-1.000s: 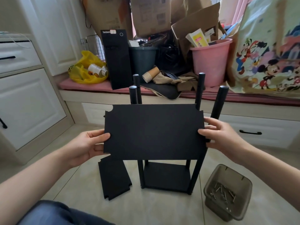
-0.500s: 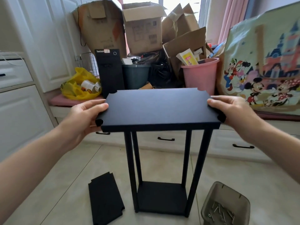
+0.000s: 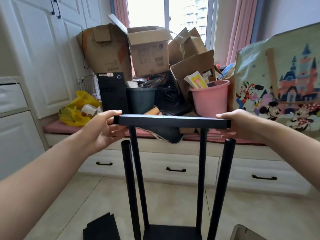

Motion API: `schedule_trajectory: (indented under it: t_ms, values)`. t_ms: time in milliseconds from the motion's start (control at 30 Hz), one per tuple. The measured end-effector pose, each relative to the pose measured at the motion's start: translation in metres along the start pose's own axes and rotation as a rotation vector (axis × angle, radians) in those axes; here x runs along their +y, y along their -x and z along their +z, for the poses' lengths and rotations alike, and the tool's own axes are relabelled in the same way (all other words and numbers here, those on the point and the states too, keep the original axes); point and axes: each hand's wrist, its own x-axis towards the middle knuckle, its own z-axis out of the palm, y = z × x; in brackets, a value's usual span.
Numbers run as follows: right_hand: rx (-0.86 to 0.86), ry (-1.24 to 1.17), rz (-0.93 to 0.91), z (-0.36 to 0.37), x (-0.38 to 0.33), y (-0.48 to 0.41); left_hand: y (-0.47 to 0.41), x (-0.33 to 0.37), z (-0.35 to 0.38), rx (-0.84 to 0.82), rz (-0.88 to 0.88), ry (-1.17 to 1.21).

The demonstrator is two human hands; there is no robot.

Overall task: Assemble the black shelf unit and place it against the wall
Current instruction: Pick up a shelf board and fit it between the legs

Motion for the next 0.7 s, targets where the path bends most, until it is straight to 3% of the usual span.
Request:
schedule_trajectory:
  t_ms: [467, 700]
  values:
    - [-0.074, -0.006, 0.049, 0.006, 0.024, -0.020, -0.017, -0.029, -0.001, -0.015, -0.058, -0.008]
    - [0.013, -0.060, 0.022, 0.005, 0.027, -0.022, -0.017, -0.040, 0.005, 0.017, -0.082, -0.055]
